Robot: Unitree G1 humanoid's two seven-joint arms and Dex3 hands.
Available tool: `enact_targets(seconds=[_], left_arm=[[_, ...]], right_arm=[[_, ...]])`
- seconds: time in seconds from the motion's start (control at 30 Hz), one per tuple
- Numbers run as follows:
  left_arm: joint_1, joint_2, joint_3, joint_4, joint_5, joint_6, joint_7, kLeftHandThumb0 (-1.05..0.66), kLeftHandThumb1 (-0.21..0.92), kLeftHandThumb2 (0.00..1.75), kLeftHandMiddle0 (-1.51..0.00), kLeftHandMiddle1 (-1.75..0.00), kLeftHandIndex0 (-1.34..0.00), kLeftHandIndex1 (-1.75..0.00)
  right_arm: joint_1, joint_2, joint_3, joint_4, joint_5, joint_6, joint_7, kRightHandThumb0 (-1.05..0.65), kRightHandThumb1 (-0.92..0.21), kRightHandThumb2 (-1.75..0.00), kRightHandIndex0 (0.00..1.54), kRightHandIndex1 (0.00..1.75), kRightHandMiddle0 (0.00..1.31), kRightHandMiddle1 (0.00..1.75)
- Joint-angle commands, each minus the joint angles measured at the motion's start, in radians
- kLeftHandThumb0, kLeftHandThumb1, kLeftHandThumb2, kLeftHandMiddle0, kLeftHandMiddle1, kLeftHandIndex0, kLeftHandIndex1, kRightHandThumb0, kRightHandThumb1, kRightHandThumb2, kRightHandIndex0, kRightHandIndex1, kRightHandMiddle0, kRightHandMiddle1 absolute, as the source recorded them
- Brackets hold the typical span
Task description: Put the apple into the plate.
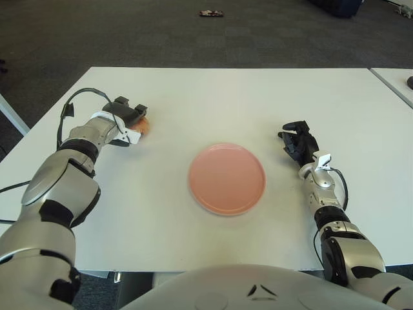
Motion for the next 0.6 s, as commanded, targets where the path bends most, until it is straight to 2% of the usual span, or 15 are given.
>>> enact_targets(seconds=[0.0, 0.33, 0.57], left_arm=[[-0.019, 0.0, 0.001, 0.001, -0.002, -0.013, 0.0, 0.18, 0.06, 1.44, -0.14, -1.27, 0.0, -1.32], [0.023, -0.007, 0.044, -0.003, -0.044, -0.002, 0.092, 0.17, 0.1, 1.45, -0.22, -1.32, 0.0, -1.36], [0.022, -0.016, 0.042, 0.01, -0.047, 0.002, 0.132, 0.15, 0.12, 1.45, -0.26, -1.32, 0.0, -1.37]], right_arm=[[0.056, 0.006, -0.001, 0.043, -0.001, 0.06, 0.003, -0.35, -0.92, -0.47, 0.34, 1.23, 0.25, 1.69], [0.056, 0.005, -0.002, 0.042, 0.0, 0.061, 0.004, -0.35, -0.92, -0.47, 0.34, 1.23, 0.25, 1.69], [0.056, 0.005, -0.002, 0.042, -0.001, 0.061, 0.005, -0.35, -0.92, -0.47, 0.34, 1.23, 0.25, 1.69]])
